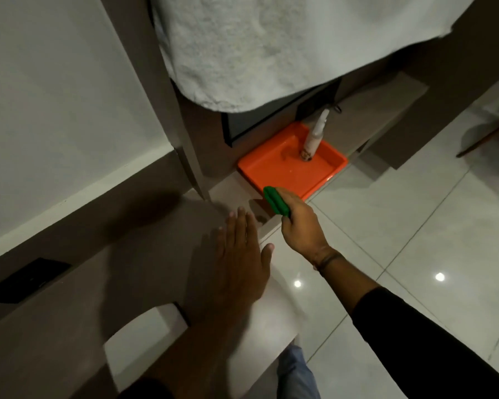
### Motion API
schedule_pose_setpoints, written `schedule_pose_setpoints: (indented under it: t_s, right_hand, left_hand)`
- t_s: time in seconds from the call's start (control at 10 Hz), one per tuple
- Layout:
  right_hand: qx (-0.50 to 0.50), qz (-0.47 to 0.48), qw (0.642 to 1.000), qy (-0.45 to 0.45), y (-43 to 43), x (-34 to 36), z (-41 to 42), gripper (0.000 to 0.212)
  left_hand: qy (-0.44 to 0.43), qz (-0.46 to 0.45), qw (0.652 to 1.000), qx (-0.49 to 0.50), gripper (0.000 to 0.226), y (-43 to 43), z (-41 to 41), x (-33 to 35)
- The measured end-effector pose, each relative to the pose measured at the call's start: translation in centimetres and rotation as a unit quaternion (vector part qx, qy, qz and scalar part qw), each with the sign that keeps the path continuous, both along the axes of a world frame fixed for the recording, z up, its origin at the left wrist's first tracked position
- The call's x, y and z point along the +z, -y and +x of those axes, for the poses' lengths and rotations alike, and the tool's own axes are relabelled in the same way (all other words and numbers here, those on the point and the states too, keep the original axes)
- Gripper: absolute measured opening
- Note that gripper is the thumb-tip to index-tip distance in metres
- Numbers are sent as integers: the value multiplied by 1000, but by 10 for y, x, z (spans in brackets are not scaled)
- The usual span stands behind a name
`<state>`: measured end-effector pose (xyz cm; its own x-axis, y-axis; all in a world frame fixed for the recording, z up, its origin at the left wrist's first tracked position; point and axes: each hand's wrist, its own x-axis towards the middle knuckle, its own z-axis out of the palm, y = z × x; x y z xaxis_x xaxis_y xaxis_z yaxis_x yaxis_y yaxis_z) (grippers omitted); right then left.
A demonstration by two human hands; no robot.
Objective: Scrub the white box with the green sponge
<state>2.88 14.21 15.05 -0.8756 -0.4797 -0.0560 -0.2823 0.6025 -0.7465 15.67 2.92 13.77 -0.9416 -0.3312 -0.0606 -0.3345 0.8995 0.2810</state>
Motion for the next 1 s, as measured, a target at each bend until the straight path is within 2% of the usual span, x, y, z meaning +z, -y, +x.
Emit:
schedule_pose_setpoints:
  t_s: [0.1, 0.2, 0.4, 0.6, 0.7, 0.8, 0.9, 1.0]
  right_hand:
    - [43, 65, 996, -34, 10, -11, -50, 66]
    - [117, 146, 975, -116, 25, -35, -113, 47]
    - [211, 284, 923, -149, 39, -86, -182, 63]
    - [258, 334, 897, -134, 41, -130, -197, 67]
    - [265, 342, 894, -115, 39, -141, -197, 75]
    - [279, 355, 885, -114, 41, -141, -197, 82]
    - [277, 356, 885, -114, 45, -134, -197, 82]
    - [242, 312, 914, -93, 34, -122, -189, 87]
  left_hand:
    - [28, -16, 999, 22, 78, 8, -48, -23]
    - [72, -38, 996, 45, 78, 21, -99, -61]
    - [99, -37, 992, 75, 83, 26, -161, -121]
    - [143, -44, 985, 84, 79, 34, -176, -168]
    - [167, -55, 982, 64, 84, 35, -176, -183]
    - [158, -65, 983, 68, 85, 36, -173, -189]
    - [138, -52, 986, 80, 83, 39, -170, -179]
    - [81, -64, 990, 94, 80, 32, -163, -157]
